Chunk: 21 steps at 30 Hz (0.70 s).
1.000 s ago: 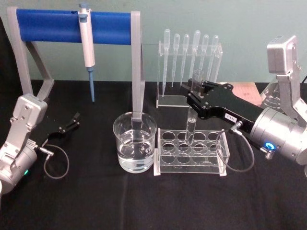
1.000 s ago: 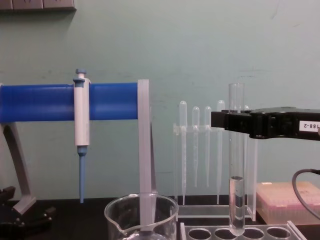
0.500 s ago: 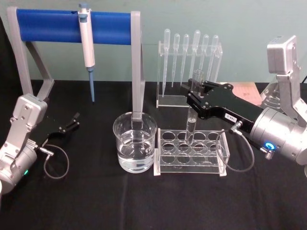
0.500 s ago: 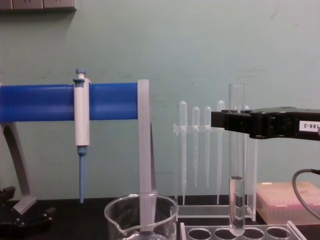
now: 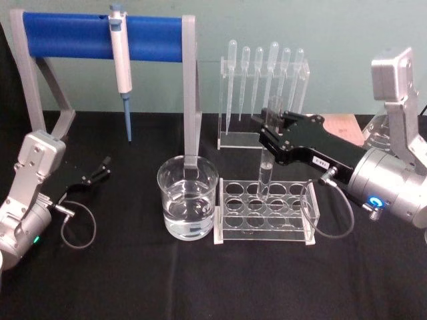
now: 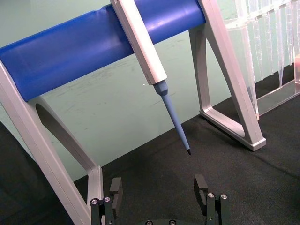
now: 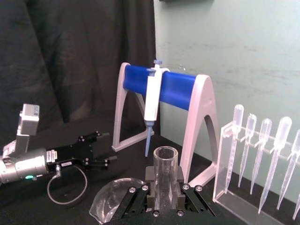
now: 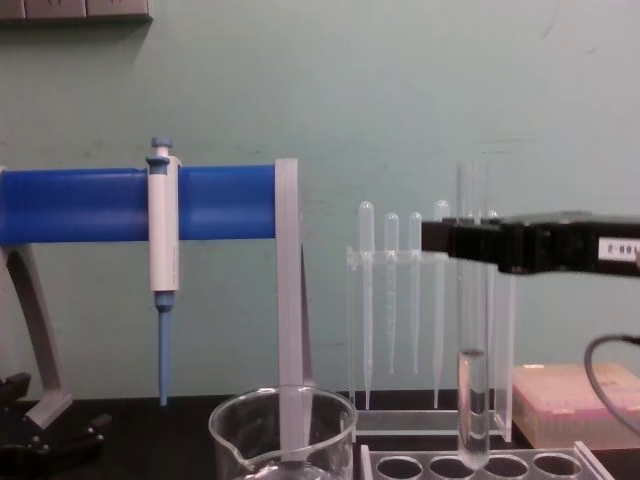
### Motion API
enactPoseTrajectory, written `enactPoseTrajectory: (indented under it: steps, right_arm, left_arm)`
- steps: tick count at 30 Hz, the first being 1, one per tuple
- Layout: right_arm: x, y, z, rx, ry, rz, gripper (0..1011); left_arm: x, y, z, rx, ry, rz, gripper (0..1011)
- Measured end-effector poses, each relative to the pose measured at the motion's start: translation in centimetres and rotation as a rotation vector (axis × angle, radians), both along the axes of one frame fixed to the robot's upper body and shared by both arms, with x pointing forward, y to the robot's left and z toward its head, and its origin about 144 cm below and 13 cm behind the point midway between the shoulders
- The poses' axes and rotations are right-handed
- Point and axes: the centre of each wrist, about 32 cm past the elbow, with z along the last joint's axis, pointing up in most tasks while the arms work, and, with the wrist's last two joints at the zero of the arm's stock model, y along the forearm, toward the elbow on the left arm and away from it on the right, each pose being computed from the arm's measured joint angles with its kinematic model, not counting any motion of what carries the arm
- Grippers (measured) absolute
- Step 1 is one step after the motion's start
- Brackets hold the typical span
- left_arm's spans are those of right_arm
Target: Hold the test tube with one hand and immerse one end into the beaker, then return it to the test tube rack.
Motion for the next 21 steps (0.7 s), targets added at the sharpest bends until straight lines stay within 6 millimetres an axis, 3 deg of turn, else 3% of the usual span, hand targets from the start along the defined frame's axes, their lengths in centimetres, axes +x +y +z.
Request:
enactPoseTrajectory:
  steps: [7, 13, 21]
  right_arm:
    - [-0.5, 1.5, 3.1, -0.019, -0.049, 0.031, 225]
    - [0.4, 3.8, 5.0, -0.031, -0.086, 0.082, 224]
    - [3.0, 6.9, 4.3, -0.028, -0.089, 0.148, 225]
  left_arm:
    - [0.0, 0.0, 0.0, 0.000, 0.000, 0.000, 1000]
    - [0.0, 0.0, 0.0, 0.000, 0.000, 0.000, 1000]
    - [0.0, 0.0, 0.0, 0.000, 0.000, 0.000, 1000]
